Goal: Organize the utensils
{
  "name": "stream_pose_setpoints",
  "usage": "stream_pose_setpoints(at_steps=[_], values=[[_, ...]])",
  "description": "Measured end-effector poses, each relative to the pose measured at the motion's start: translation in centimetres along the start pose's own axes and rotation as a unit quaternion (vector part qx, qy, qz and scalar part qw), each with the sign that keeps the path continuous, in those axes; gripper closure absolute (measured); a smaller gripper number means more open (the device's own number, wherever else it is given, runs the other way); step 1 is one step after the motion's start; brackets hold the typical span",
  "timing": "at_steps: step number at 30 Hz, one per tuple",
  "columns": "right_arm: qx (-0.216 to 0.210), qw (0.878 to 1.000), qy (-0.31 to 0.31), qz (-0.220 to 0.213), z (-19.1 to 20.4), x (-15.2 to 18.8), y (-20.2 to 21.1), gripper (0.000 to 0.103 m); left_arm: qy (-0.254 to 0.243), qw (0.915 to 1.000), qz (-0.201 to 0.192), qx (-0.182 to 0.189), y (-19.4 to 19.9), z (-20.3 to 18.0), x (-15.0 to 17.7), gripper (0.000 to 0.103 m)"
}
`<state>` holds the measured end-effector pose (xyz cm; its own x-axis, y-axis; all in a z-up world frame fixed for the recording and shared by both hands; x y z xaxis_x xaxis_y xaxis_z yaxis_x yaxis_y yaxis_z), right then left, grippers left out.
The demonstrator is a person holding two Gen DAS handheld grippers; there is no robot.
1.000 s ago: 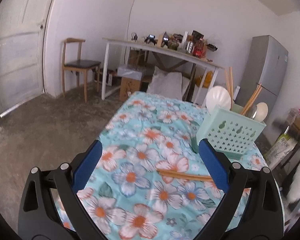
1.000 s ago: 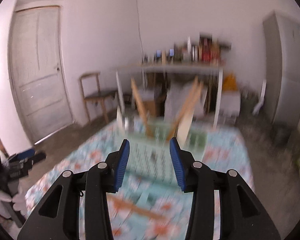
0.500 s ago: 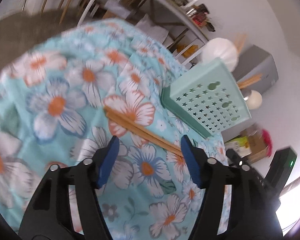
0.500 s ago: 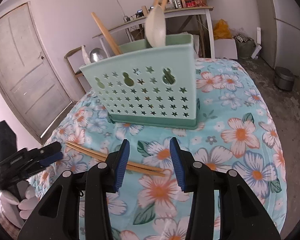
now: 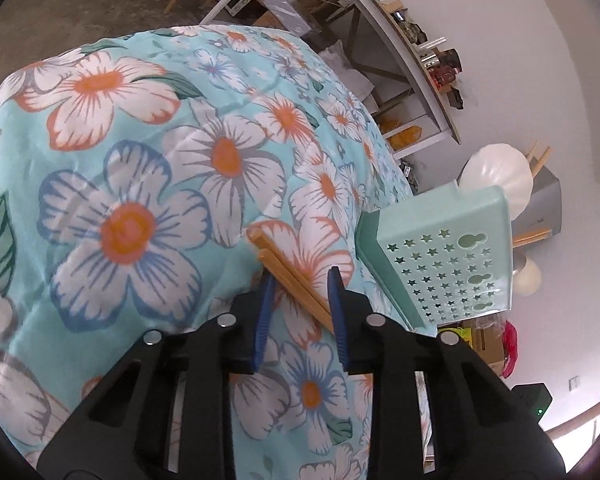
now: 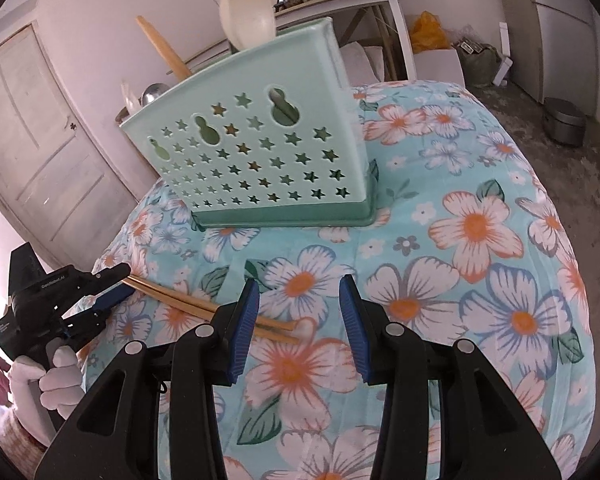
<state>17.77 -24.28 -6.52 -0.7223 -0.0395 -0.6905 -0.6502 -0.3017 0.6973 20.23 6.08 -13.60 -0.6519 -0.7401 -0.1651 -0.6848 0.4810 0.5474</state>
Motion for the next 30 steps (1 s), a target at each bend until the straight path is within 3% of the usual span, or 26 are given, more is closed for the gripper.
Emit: stream_pose_setpoints(at_steps=[2, 9, 19, 24, 30], values=[[0.002, 1.000, -0.004, 0.001, -0.2, 0.1, -0.1, 0.062, 0.000, 1.0000, -0.002, -0.006, -0.1, 0.2, 0.0, 0.087], [0.005, 1.000, -0.011, -0.003, -0.6, 0.1, 0.4, 0.062, -0.008, 0.9999, 0.004, -0.005, 0.6, 0.2, 0.2, 0.087], [0.004, 1.000, -0.018, -0.008, -0.9, 0.1, 1.4, 0.062, -0.031, 0.9983, 0.048, -0.012, 3.7, 1.1, 3.0, 0.085], [0.001, 1.000, -0.018, -0.007, -0.7, 0.3, 1.6, 0.062, -0.100, 0.9917, 0.069, -0.040, 5.2, 1.3, 5.2, 0.085], [-0.004, 1.000, -0.027, 0.000, -0.4, 0.9, 1.4, 0.062, -0.214, 0.9722, 0.054, -0.078, 7.9, 1.0, 7.1, 0.076]])
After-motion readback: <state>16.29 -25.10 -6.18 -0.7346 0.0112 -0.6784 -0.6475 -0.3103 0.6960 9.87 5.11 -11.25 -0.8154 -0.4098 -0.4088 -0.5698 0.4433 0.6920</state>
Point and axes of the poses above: each gripper's, at about its wrist camera, not at the fingertips, and y roughly against the way its jaws point, z to its left, x to its underside, the point moved 5 cm from there along -y, roughly the way its jaws point, and after that the axes turned 13 degrees about y, right-handed, at the moved point
